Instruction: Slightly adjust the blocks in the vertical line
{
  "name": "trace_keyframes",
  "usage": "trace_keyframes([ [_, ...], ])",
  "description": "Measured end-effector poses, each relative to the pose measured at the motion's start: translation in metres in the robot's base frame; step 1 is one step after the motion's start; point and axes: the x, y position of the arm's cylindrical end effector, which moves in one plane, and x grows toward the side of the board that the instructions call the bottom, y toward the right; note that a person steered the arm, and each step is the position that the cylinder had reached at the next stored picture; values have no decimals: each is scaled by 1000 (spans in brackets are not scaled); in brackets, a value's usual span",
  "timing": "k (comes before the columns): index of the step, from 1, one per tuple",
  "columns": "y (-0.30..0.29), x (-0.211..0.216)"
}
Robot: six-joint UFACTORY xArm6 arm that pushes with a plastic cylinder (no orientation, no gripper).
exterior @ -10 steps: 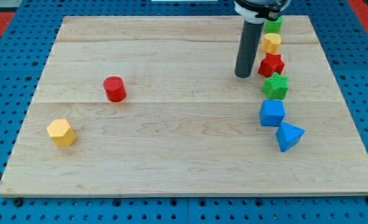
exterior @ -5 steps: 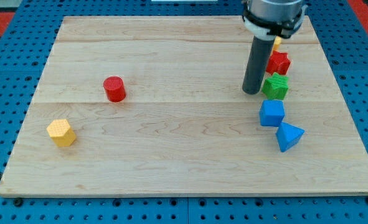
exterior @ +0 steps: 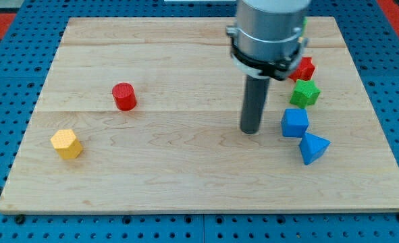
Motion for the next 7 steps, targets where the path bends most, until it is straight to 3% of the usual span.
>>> trace_keyframes([
  [1, 38, -4],
  [5, 43, 0],
  [7, 44, 80],
])
